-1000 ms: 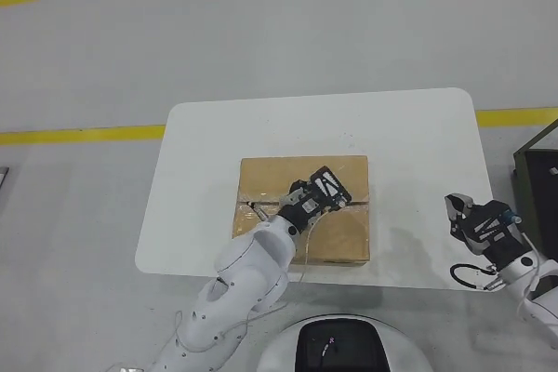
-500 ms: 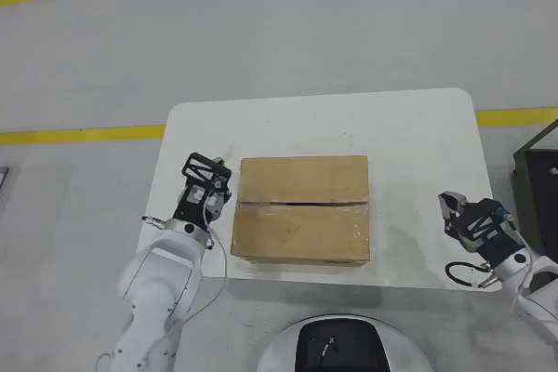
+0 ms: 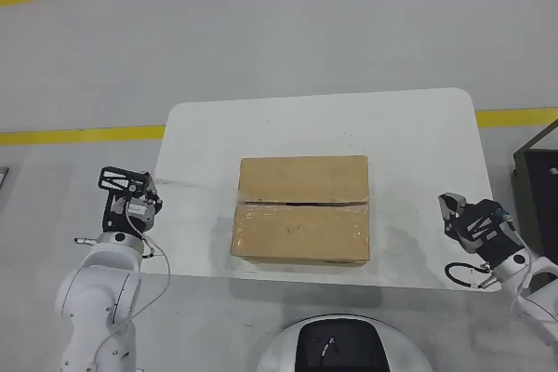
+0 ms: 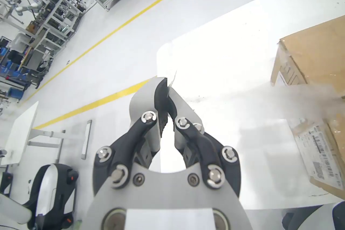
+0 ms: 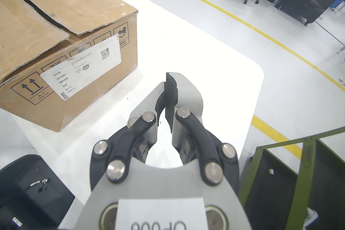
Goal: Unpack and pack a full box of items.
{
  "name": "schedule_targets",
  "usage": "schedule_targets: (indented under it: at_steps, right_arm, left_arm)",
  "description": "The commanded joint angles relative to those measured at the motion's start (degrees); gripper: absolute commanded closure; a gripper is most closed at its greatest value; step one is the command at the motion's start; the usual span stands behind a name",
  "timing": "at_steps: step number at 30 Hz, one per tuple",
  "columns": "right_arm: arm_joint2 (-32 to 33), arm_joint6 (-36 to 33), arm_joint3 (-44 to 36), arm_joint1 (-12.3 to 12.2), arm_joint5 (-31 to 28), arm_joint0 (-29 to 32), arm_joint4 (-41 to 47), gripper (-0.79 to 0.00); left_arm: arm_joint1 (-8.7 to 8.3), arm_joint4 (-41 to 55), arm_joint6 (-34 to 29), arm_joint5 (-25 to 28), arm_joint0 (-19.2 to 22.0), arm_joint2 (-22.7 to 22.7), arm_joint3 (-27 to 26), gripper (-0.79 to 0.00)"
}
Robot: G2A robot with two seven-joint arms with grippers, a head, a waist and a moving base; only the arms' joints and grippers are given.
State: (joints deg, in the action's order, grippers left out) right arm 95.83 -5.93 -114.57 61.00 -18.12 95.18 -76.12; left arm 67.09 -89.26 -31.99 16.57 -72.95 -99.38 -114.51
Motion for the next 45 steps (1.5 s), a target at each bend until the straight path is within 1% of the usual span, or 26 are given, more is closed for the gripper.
schedule_targets:
  at_steps: [1, 3, 4, 5, 6, 7, 11, 17, 21, 24, 26, 28, 29, 32, 36, 45]
  right_arm:
    - [0.1, -0.1, -0.1, 0.0, 0.0, 0.1, 0.0, 0.0]
    - [0.1, -0.1, -0.2, 0.1, 0.0, 0.2, -0.1, 0.0]
    - [0.2, -0.2, -0.2, 0.1, 0.1, 0.3, -0.1, 0.0]
    - [0.2, -0.2, -0.2, 0.1, 0.1, 0.3, -0.1, 0.0]
    - [0.2, -0.2, -0.3, 0.1, 0.1, 0.3, -0.2, 0.0]
    - [0.2, -0.3, -0.3, 0.1, 0.2, 0.3, -0.2, 0.0]
    - [0.2, -0.5, -0.4, 0.2, 0.2, 0.4, -0.1, 0.0]
    - [0.3, -0.8, -0.6, 0.3, 0.5, 0.5, -0.1, 0.0]
    - [0.4, -0.9, -0.6, 0.3, 0.3, 0.6, -0.2, 0.0]
    - [0.5, -1.0, -0.7, 0.4, 0.3, 0.8, -0.3, 0.0]
    - [0.6, -1.1, -0.8, 0.4, 0.3, 0.8, -0.4, 0.0]
    - [0.7, -1.1, -0.8, 0.4, 0.2, 0.9, -0.4, 0.0]
    - [0.6, -1.1, -0.7, 0.4, 0.1, 0.9, -0.4, 0.0]
    - [0.5, -1.1, -0.5, 0.5, -0.2, 0.8, 1.3, 0.0]
    - [0.5, -1.4, -0.5, 0.6, -0.5, 0.6, 1.5, -0.015]
    - [0.7, -1.9, -0.3, 0.7, -1.1, 0.3, 3.9, -0.012]
  left_arm:
    - [-0.13, 0.7, 0.6, 0.2, 0.0, -1.3, 1.4, 0.0]
    - [-0.21, 1.1, 0.8, 0.2, -0.1, -2.0, 2.5, 0.0]
    - [-0.25, 1.4, 1.1, 0.1, 0.0, -2.3, 3.2, -0.034]
    - [-0.28, 1.7, 1.2, 0.1, 0.1, -2.6, 3.9, -0.2]
    - [-0.31, 2.0, 1.3, -0.2, 0.2, -2.8, 4.4, -0.665]
    - [-0.3, 3.0, 1.6, -0.4, 0.3, -3.0, 4.7, -0.785]
    - [-0.45, 4.6, 3.4, 0.5, 0.3, -3.6, 5.2, -0.785]
    - [-0.47, 6.7, 3.6, -1.8, -0.4, -4.7, 5.5, -0.785]
    - [-0.39, 10.5, 4.5, -4.4, -1.3, -6.8, 6.2, -0.785]
    - [-0.42, 13.6, 6.2, -5.1, -2.0, -9.0, 6.9, -0.785]
    - [-0.32, 18.1, 8.2, -5.4, -2.2, -10.3, 7.1, -0.785]
    - [0.08, 27.5, 11.9, -5.6, -2.5, -11.4, 7.8, -0.785]
    - [0.2, 30.4, 13.2, -5.4, -3.1, -11.9, 8.1, -0.785]
    - [0.41, 34.2, 15.7, -5.4, -4.9, -12.4, 7.3, -0.785]
    - [0.79, 41.5, 19.2, -5.4, -5.8, -12.3, 7.9, -0.785]
    - [1.16, 52.6, 21.1, -2.7, -6.4, -10.5, 9.6, -0.785]
